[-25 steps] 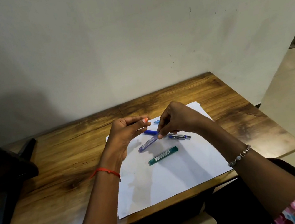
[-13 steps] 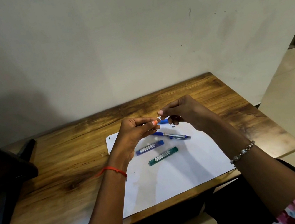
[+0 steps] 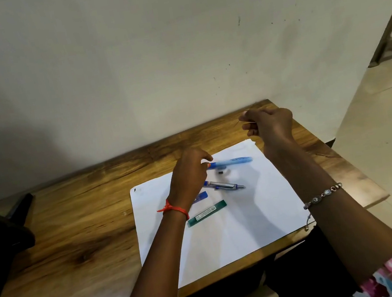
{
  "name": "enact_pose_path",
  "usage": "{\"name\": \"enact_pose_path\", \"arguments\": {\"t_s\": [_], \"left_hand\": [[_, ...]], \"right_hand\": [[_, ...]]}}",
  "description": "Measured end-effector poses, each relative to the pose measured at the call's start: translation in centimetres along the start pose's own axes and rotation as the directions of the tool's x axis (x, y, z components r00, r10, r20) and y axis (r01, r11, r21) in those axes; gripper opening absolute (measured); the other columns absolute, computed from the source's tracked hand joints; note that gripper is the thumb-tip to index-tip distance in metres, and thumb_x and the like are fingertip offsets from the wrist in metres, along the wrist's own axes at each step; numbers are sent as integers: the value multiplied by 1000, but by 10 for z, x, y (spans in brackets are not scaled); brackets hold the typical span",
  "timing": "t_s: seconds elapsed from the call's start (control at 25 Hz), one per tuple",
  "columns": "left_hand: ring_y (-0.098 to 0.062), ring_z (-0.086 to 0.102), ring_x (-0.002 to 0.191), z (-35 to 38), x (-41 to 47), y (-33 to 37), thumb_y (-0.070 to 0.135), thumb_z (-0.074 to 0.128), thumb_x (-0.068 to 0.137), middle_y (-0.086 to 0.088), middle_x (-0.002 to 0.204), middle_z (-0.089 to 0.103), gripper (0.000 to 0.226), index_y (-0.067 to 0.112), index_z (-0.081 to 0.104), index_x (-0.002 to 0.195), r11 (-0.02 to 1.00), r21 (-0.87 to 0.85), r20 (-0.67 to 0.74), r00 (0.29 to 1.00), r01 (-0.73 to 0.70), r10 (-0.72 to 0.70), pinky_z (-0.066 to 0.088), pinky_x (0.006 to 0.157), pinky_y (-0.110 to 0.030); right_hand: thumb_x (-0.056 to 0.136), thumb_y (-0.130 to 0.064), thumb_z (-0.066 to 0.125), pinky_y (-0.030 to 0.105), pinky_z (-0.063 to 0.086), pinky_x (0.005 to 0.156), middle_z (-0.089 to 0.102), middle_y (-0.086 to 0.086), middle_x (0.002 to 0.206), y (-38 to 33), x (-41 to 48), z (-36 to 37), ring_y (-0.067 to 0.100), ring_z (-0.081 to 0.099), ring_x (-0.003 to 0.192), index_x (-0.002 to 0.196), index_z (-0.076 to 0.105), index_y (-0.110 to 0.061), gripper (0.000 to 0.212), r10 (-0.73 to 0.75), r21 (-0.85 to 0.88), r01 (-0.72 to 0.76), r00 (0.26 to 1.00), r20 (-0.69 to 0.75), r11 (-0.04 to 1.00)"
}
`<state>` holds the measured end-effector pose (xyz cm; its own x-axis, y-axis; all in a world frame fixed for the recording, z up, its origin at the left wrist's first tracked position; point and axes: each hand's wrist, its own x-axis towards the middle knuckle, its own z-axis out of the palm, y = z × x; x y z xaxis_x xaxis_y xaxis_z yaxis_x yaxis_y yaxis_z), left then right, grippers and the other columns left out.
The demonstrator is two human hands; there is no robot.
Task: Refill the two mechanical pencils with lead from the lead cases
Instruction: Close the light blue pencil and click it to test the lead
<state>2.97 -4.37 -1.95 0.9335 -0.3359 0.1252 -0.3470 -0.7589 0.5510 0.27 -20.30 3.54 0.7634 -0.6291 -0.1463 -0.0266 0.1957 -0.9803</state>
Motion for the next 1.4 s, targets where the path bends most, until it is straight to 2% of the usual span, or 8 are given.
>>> {"name": "enact_pose_path", "arguments": {"t_s": [0.16, 0.44, 0.64, 0.8, 0.88, 1.0, 1.16, 1.4], "left_hand": [[-26, 59, 98, 2, 7, 4, 2, 53, 87, -10, 110, 66, 24, 9, 67, 105, 989, 138, 85, 995, -58, 46, 48, 80, -33], [-25, 59, 91, 3, 13, 6, 3, 53, 88, -12, 108, 64, 21, 7, 67, 103, 982, 184, 116, 993, -52, 31, 43, 70, -28], [-24, 59, 93, 2, 11, 0, -1, 53, 86, -11, 106, 63, 20, 8, 63, 100, 996, 94, 29, 1000, -7, 4, 43, 70, -28], [-22, 57, 99, -18, 7, -5, -6, 51, 85, -10, 108, 62, 26, 7, 61, 106, 998, -64, -89, 996, -9, 4, 48, 82, -31], [-17, 55, 95, -31, 0, -4, -5, 51, 86, -6, 105, 59, 29, 5, 61, 111, 992, -126, -133, 991, -29, 12, 44, 81, -19], [-10, 52, 80, -41, -16, -2, -7, 54, 84, -2, 96, 54, 25, 1, 64, 105, 967, -244, -187, 982, -69, 23, 40, 69, -1], [-11, 55, 81, -40, -28, 3, -4, 57, 83, -3, 95, 59, 20, 2, 65, 100, 929, -366, -170, 985, -50, -14, 42, 68, -2], [-12, 54, 86, -38, -34, 4, -4, 55, 85, -7, 102, 61, 23, 3, 64, 104, 934, -358, -140, 990, -26, -26, 40, 68, 3]], "right_hand": [[81, -2, 61, 20, 43, 46, 66, 7, 71, -1, 0, 0, 15, 57, 56, 68, 64, -7, 14, 4, 1, -4, 1000, -10, 1000], [81, -2, 61, 18, 44, 44, 65, 6, 69, 3, 4, 0, 15, 57, 55, 85, 68, 3, 9, 7, 14, -7, 1000, -6, 1000], [80, 3, 62, 19, 49, 46, 63, 10, 67, 0, 3, 1, 14, 58, 50, 75, 65, 0, 7, -28, 141, 23, 999, 33, 990], [79, 4, 64, 22, 53, 56, 66, 10, 69, -5, -1, 4, 16, 62, 57, 87, 67, 4, 8, -184, 289, 156, 980, 71, 945], [78, 3, 67, 26, 53, 60, 69, 3, 65, -6, -3, 6, 18, 64, 61, 84, 69, 0, 7, -242, 313, 208, 967, 75, 927], [77, 3, 67, 28, 52, 58, 70, -1, 63, -6, -12, 11, 20, 64, 62, 79, 70, -5, 9, -313, 335, 258, 942, 123, 906], [77, 3, 68, 26, 52, 56, 71, -3, 64, -11, -25, 18, 18, 63, 62, 79, 69, -8, 11, -404, 325, 329, 893, 198, 887], [77, -1, 69, 24, 52, 57, 71, -7, 67, -20, -36, 19, 17, 65, 69, 81, 69, -10, 9, -501, 326, 415, 827, 253, 849]]}}
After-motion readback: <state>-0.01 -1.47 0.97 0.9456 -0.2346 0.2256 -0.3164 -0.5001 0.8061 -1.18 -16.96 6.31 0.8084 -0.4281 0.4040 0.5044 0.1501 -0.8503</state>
